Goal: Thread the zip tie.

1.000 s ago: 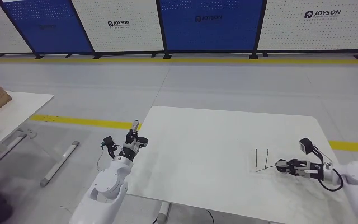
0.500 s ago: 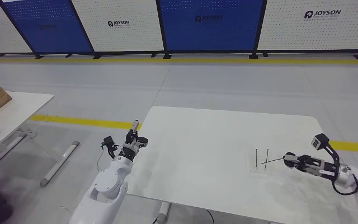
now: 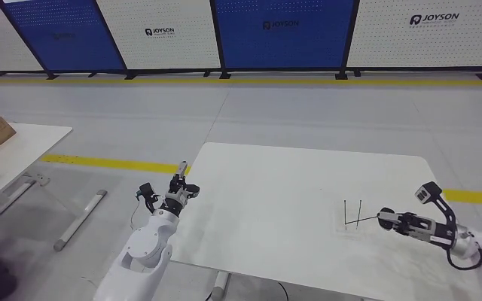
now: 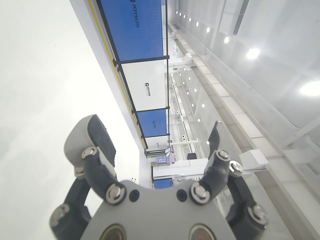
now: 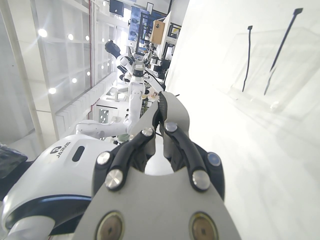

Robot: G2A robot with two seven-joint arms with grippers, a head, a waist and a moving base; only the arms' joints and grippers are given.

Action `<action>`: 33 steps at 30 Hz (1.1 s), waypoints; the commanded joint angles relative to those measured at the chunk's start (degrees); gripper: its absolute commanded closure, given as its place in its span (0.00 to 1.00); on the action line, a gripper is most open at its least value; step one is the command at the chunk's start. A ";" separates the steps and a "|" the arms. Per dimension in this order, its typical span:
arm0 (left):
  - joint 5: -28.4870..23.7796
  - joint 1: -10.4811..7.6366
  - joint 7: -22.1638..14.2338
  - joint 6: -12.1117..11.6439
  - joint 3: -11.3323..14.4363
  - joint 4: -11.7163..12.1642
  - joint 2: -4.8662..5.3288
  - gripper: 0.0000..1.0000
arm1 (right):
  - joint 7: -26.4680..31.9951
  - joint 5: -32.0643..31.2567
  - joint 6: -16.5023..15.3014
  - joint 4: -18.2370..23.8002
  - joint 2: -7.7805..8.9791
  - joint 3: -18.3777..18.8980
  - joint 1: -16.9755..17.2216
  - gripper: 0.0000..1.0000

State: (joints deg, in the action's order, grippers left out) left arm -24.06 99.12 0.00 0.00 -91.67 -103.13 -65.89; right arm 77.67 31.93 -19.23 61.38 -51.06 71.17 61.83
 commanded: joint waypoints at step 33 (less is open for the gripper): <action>6.69 -0.78 -6.30 0.37 6.05 -5.50 -0.20 0.00 | -18.04 6.91 -0.25 10.74 -5.79 -5.73 1.84 1.00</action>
State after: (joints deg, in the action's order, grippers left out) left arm -18.34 98.33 -5.19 0.17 -86.80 -107.99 -66.07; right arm 59.54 38.77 -19.48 72.07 -56.69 65.32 63.56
